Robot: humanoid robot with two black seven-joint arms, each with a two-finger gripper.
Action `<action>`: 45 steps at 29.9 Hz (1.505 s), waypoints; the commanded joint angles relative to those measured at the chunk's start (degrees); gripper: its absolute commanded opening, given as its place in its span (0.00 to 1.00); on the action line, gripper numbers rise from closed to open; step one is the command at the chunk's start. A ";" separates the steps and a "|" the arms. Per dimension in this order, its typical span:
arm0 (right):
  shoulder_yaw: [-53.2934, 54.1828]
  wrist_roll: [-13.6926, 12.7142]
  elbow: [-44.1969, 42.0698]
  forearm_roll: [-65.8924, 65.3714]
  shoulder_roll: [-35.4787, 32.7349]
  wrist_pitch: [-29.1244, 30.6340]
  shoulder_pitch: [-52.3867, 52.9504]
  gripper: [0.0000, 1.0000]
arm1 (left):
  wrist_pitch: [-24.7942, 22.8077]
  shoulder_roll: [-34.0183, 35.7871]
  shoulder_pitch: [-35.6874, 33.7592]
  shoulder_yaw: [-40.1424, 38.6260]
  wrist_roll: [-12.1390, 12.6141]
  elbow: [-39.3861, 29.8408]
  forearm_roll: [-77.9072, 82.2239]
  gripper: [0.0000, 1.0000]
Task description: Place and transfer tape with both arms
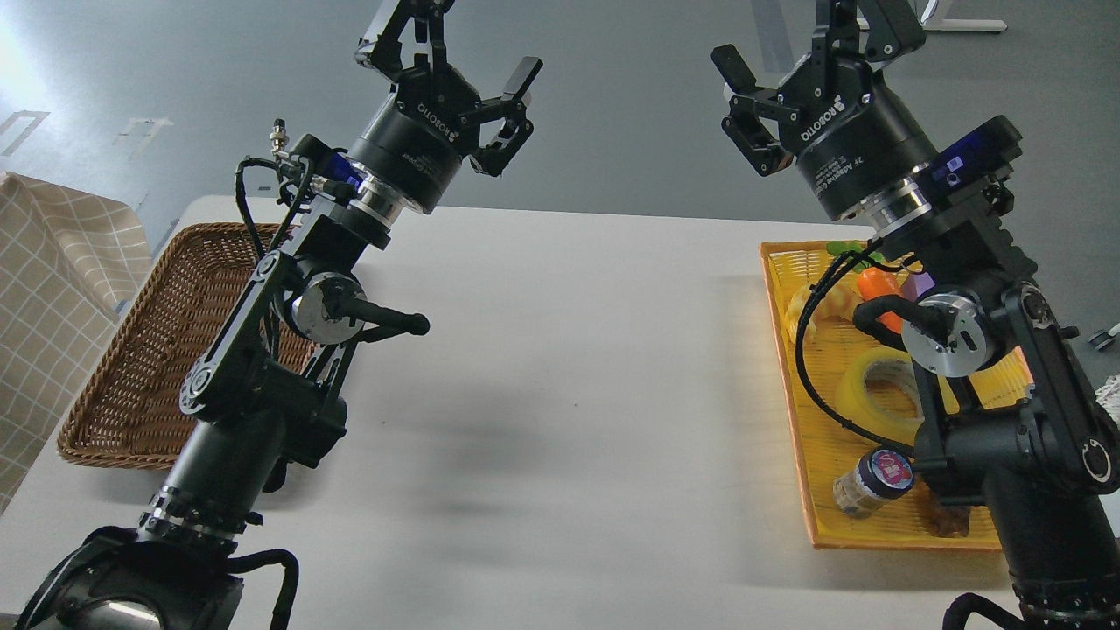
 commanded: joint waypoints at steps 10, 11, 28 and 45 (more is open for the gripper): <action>0.00 0.00 0.09 0.00 0.00 -0.08 -0.05 1.00 | -0.20 0.00 0.67 0.11 0.09 0.10 -0.04 0.98; 0.00 0.00 0.09 0.00 0.00 -0.08 -0.14 1.00 | -0.20 0.00 0.67 0.11 0.09 0.10 0.04 0.98; -0.09 0.00 0.09 0.00 0.00 0.18 -0.14 1.00 | -0.11 0.00 0.41 0.02 -0.09 0.10 -0.04 0.98; -0.09 0.00 0.27 0.00 0.00 0.10 -0.32 1.00 | 0.06 0.00 0.50 0.02 -0.09 0.10 -0.66 0.98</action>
